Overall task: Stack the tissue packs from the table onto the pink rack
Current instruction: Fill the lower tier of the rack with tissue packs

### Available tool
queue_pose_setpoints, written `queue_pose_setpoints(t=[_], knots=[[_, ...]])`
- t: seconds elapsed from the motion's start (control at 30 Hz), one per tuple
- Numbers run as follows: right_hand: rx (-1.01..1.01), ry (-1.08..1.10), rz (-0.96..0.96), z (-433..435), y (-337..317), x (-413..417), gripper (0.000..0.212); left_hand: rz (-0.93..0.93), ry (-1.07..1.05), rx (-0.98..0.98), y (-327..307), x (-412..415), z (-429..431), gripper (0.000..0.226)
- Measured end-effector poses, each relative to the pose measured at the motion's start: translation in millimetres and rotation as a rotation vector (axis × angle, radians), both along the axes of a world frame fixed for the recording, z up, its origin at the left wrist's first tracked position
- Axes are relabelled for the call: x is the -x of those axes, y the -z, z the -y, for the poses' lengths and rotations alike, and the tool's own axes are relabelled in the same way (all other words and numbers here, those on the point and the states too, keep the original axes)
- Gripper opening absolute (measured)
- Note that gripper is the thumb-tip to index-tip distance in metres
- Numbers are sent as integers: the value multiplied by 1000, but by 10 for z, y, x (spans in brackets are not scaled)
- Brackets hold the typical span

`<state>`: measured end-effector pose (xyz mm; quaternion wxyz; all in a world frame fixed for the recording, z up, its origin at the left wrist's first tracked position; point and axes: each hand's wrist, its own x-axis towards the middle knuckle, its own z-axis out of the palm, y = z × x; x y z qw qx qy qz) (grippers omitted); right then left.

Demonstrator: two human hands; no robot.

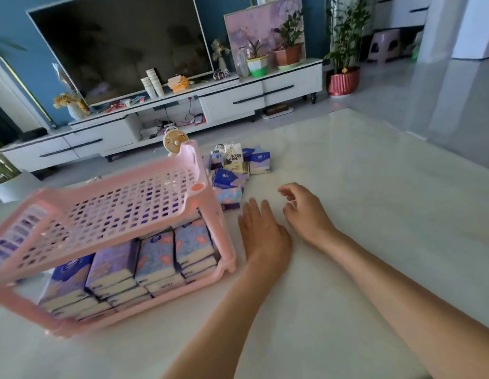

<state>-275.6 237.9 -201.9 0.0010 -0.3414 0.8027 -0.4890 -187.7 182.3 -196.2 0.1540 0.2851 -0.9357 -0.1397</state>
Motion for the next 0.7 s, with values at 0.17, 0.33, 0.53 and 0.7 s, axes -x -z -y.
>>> queue_pose_setpoints(t=[0.17, 0.33, 0.53, 0.7], knots=[[34, -97, -100, 553, -86, 264, 35, 36, -226, 87, 105, 543, 344, 61], [-201, -195, -224, 1131, -234, 470, 59, -73, -369, 172, 391, 705, 524, 75], [-328, -166, -80, 1344, -164, 689, 66, -95, -280, 253, 288, 646, 405, 49], [-450, -227, -31, 1182, -182, 751, 43, -193, -158, 208, 157, 529, 271, 48]])
